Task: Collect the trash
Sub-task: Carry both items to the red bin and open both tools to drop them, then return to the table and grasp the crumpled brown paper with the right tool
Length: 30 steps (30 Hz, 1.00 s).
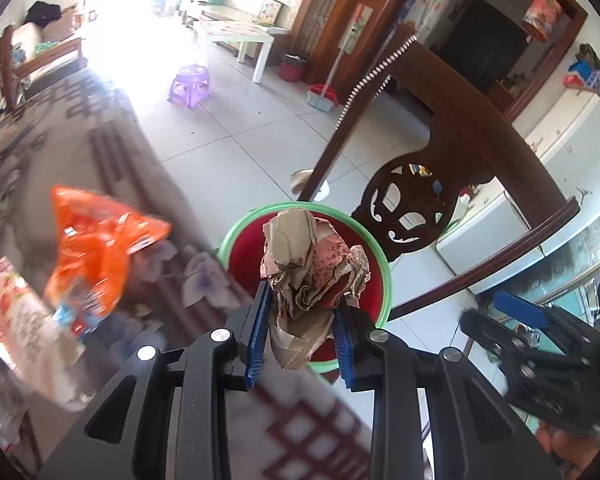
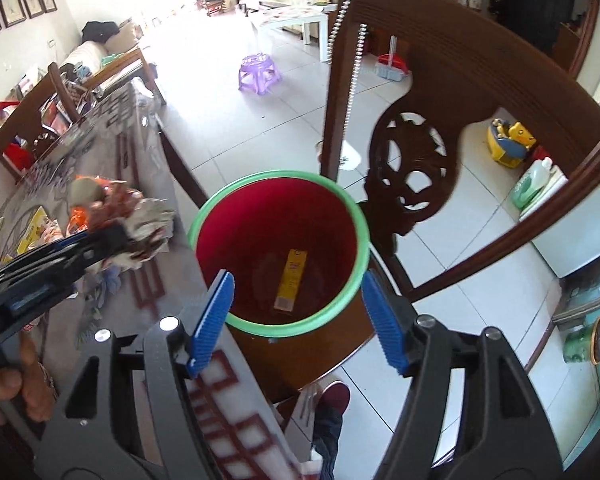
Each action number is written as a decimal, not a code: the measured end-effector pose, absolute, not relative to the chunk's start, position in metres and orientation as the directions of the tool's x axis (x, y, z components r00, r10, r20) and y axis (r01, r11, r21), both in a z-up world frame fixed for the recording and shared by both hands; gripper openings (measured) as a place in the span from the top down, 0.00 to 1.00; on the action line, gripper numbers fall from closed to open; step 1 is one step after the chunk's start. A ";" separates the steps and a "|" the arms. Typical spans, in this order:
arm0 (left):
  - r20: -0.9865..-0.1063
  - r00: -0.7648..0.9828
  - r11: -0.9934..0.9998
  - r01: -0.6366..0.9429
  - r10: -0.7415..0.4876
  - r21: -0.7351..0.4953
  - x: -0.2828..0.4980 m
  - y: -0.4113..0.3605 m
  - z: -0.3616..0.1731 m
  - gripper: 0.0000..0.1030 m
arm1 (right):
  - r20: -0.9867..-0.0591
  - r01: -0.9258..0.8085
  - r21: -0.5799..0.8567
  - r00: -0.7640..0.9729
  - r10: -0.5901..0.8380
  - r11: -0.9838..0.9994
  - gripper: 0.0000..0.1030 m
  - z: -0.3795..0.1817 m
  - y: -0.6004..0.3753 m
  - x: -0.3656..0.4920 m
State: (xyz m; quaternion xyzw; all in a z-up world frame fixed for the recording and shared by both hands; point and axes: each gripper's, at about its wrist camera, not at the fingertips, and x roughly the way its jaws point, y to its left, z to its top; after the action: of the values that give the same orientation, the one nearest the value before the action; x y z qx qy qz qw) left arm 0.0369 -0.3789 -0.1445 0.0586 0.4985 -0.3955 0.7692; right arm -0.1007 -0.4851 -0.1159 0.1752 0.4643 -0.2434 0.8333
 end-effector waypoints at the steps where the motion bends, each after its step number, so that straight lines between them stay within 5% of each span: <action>1: -0.816 0.183 0.675 0.672 -0.549 -0.304 0.036 -0.387 -0.147 0.70 | -0.859 0.578 0.064 0.447 -0.249 0.814 0.37 -0.115 -0.487 -0.105; 4: -0.817 0.190 0.673 0.679 -0.545 -0.292 0.038 -0.402 -0.151 0.61 | -0.863 0.598 0.066 0.436 -0.255 0.799 0.37 -0.116 -0.493 -0.115; 6: -0.816 0.210 0.682 0.677 -0.538 -0.276 0.038 -0.406 -0.148 0.43 | -0.865 0.603 0.067 0.432 -0.255 0.795 0.37 -0.117 -0.494 -0.119; 18: -0.760 0.337 0.782 0.523 -0.555 -0.339 0.030 -0.287 -0.097 0.35 | -0.852 0.512 0.085 0.482 -0.205 0.855 0.36 -0.109 -0.453 -0.105; 30: -0.806 0.475 0.933 0.239 -0.353 -0.268 0.011 -0.084 -0.092 0.35 | -0.852 0.244 0.129 0.522 -0.018 0.961 0.34 -0.108 -0.325 -0.062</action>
State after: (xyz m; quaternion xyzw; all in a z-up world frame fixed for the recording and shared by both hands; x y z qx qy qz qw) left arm 0.0106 -0.0841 -0.0922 -0.0591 0.4822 -0.1730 0.8567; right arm -0.0616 -0.3246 -0.1082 0.1171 0.4827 -0.0760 0.8646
